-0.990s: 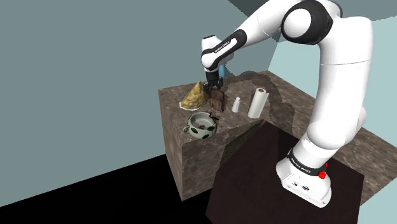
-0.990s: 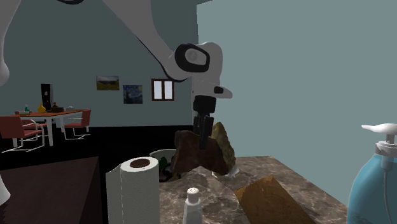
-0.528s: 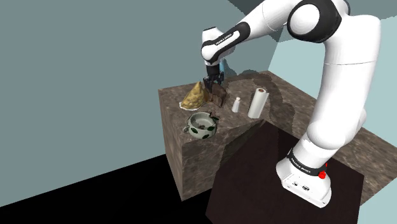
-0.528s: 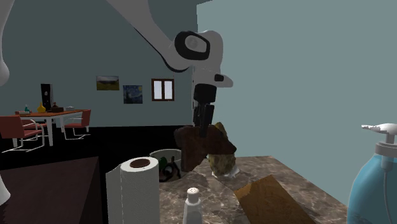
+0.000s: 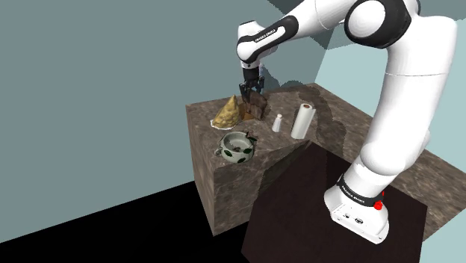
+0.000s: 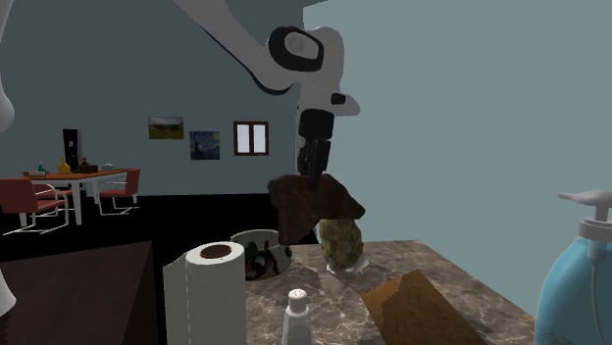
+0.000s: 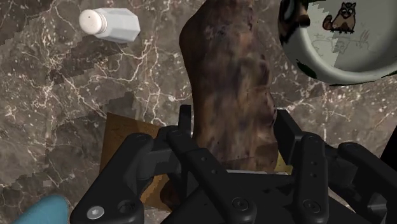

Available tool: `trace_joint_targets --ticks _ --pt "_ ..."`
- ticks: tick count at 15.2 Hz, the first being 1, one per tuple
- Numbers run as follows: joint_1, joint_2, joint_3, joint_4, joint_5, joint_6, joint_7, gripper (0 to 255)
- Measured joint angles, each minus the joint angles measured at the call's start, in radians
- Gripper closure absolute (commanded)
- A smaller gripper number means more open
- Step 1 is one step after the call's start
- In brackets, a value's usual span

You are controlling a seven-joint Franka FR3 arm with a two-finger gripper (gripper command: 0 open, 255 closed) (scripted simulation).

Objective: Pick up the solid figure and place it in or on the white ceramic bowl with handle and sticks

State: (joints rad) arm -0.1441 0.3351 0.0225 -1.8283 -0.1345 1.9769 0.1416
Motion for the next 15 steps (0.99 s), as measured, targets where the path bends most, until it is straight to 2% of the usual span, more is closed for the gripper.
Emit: trace_joint_targets --ticks 5,15 --pt "0.007 -0.031 0.005 0.018 0.004 -0.051 0.005 255" --pt "0.122 -0.151 0.088 -0.073 0.034 -0.097 0.185 255"
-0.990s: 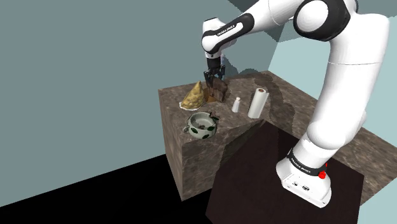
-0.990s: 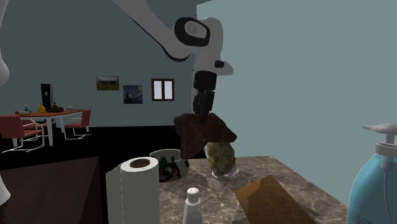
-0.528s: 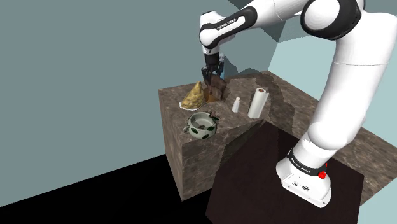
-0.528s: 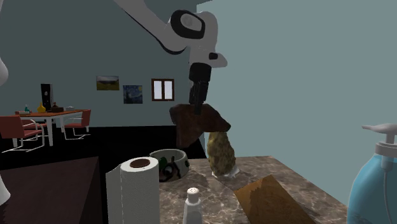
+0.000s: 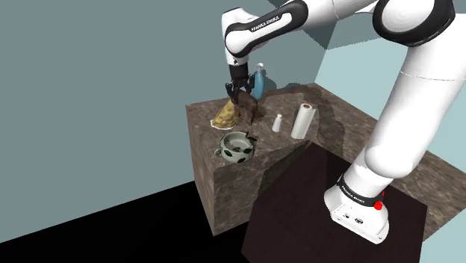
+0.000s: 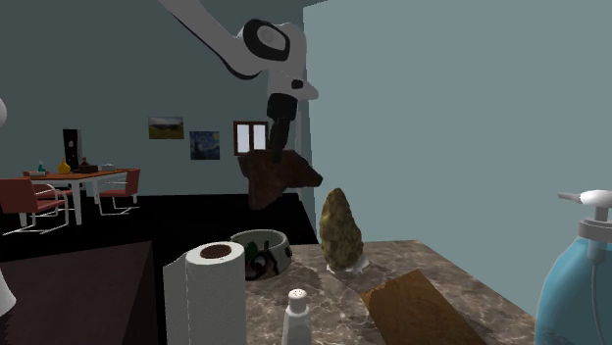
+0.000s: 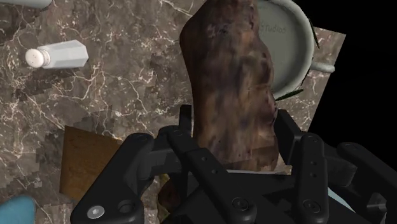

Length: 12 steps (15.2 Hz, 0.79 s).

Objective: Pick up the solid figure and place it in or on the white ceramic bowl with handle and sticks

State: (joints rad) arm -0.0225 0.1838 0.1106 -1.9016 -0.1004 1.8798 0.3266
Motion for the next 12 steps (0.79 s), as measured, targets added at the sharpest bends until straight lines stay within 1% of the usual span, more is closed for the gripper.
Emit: trace_joint_targets --ticks 5,12 --pt "0.057 -0.033 0.046 -0.01 0.019 -0.029 0.092 255" --pt "0.063 -0.004 0.049 -0.061 0.014 0.047 0.113 255"
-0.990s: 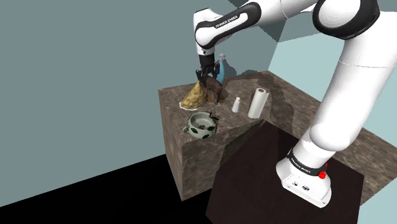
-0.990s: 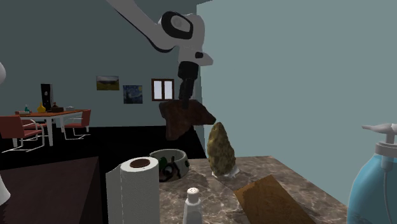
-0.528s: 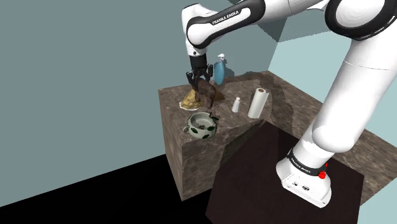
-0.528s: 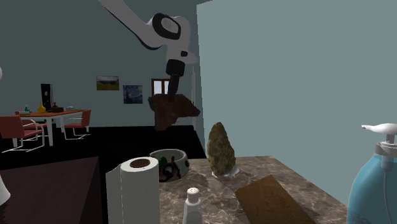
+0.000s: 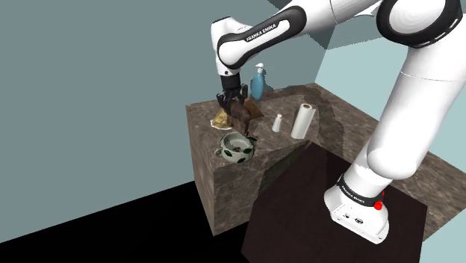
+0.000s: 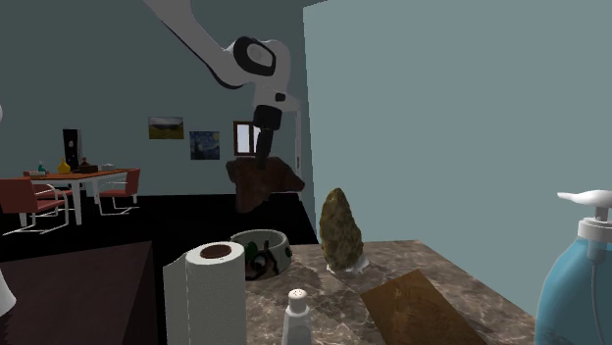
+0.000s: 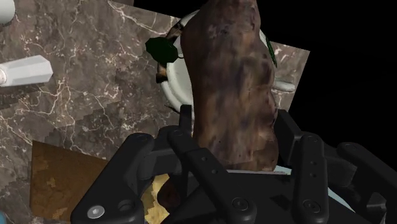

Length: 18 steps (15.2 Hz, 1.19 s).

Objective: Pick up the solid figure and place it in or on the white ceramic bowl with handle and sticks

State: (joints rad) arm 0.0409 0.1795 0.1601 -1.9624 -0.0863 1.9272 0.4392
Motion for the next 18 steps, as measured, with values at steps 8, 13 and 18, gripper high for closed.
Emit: trace_joint_targets --ticks 8,13,18 --pt "0.003 0.053 -0.002 -0.047 -0.012 0.098 0.015 255" --pt "0.003 0.089 -0.005 -0.067 -0.022 0.154 0.021 255" --pt "0.004 0.1 -0.006 -0.074 -0.024 0.172 0.024 255"
